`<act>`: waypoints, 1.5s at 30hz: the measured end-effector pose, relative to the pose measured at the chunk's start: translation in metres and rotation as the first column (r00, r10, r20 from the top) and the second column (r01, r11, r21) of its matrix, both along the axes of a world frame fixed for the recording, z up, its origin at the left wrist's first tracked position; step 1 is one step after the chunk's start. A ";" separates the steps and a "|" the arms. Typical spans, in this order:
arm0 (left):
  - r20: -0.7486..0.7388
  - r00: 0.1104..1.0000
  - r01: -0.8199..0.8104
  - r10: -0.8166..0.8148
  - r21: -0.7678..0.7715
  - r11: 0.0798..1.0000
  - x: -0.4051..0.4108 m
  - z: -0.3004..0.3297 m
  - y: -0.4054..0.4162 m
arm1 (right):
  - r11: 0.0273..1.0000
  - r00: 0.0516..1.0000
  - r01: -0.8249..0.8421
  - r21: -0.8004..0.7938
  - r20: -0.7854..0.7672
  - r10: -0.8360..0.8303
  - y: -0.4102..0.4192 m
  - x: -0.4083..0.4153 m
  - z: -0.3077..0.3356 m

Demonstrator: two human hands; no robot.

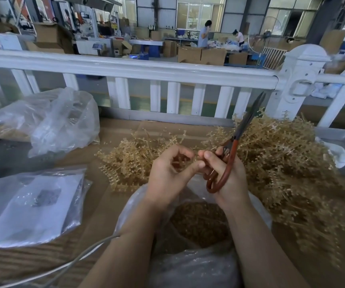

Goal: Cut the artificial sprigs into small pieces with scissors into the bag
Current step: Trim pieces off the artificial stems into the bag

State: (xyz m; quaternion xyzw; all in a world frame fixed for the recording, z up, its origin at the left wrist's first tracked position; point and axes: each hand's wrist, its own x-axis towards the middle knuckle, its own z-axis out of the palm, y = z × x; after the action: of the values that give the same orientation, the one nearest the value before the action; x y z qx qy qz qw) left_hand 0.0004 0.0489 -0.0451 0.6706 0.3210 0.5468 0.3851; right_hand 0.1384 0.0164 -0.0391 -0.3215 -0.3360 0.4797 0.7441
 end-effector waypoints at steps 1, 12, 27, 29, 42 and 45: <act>0.010 1.000 0.013 -0.013 -0.011 1.000 0.000 0.001 -0.001 | 1.000 1.000 -0.007 0.001 0.005 0.007 0.000 0.000 -0.001; 0.202 0.977 0.065 -0.061 -0.016 0.998 0.001 0.003 -0.003 | 0.968 0.944 0.198 -0.154 0.296 -0.146 0.007 -0.006 -0.011; 0.224 0.973 0.017 0.057 -0.318 0.948 0.001 0.014 0.000 | 0.999 0.989 0.045 -0.027 0.139 -0.041 -0.001 0.011 0.006; 0.226 0.970 0.160 -0.084 -0.344 0.925 -0.002 0.014 0.003 | 0.999 0.982 0.033 -0.012 0.188 -0.030 0.000 0.010 0.004; -0.089 0.934 0.247 -0.346 -0.537 0.807 -0.003 0.010 0.003 | 0.934 0.819 -0.003 -0.358 0.535 0.208 -0.004 0.028 0.004; -0.160 0.946 0.168 -0.281 -0.500 0.849 0.002 0.004 0.004 | 0.933 0.717 0.099 -0.346 0.675 0.174 -0.002 0.027 0.001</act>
State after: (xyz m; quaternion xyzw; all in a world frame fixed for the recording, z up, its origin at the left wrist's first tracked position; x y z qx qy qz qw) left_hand 0.0026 0.0529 -0.0413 0.6450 0.4072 0.3207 0.5616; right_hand 0.1655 0.0144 -0.0377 -0.6004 -0.5040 0.3917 0.4817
